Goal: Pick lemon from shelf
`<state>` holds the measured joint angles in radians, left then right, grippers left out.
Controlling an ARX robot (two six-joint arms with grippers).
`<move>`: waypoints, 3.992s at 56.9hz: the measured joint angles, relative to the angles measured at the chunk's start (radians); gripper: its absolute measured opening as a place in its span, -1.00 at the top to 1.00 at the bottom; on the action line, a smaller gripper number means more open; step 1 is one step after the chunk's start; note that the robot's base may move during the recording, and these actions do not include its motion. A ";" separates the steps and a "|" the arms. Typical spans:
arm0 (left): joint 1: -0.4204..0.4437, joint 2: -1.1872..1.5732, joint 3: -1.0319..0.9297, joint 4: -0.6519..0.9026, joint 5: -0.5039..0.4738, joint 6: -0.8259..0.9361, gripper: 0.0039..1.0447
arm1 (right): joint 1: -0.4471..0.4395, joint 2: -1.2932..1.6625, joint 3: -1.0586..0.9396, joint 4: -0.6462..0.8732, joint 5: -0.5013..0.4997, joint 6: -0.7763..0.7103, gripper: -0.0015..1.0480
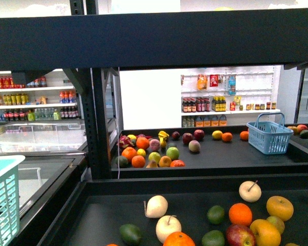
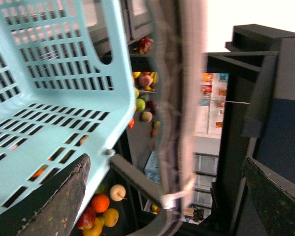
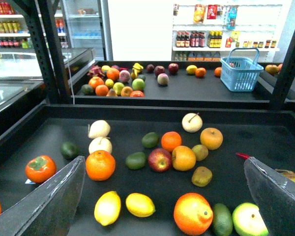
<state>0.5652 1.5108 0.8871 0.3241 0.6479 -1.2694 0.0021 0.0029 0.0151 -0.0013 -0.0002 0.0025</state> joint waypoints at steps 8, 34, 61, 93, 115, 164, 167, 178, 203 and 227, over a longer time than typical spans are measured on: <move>0.012 0.000 0.002 -0.032 -0.016 0.027 -0.85 | 0.000 0.000 0.000 0.000 0.000 0.000 -0.86; -0.027 0.161 0.102 0.159 -0.067 -0.051 -0.85 | 0.000 0.000 0.000 0.000 0.000 0.000 -0.86; -0.036 0.192 0.163 0.153 -0.095 -0.026 0.25 | 0.000 0.000 0.000 0.000 0.000 0.000 -0.86; -0.151 0.045 0.091 0.050 0.020 0.222 0.70 | 0.000 0.000 0.000 0.000 0.000 0.000 -0.86; -0.558 -0.122 0.060 -0.137 0.115 0.559 0.81 | 0.000 0.000 0.000 0.000 -0.001 0.000 -0.86; -0.905 0.292 0.205 0.214 -0.045 0.372 0.81 | 0.000 0.000 0.000 0.000 0.000 0.000 -0.86; -0.911 0.292 0.205 0.216 -0.051 0.362 0.81 | 0.000 0.000 0.000 0.000 0.000 0.000 -0.86; -0.936 0.292 0.209 0.227 -0.066 0.343 0.81 | 0.000 0.000 0.000 0.000 0.000 0.000 -0.86; -0.976 0.293 0.217 0.249 -0.088 0.304 0.81 | 0.021 0.344 0.105 -0.215 0.198 0.296 -0.86; -0.976 0.294 0.217 0.249 -0.094 0.304 0.81 | -0.253 1.534 0.389 0.382 -0.216 0.261 -0.86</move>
<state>-0.4107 1.8050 1.1046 0.5732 0.5537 -0.9653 -0.2512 1.5364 0.4038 0.3809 -0.2161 0.2638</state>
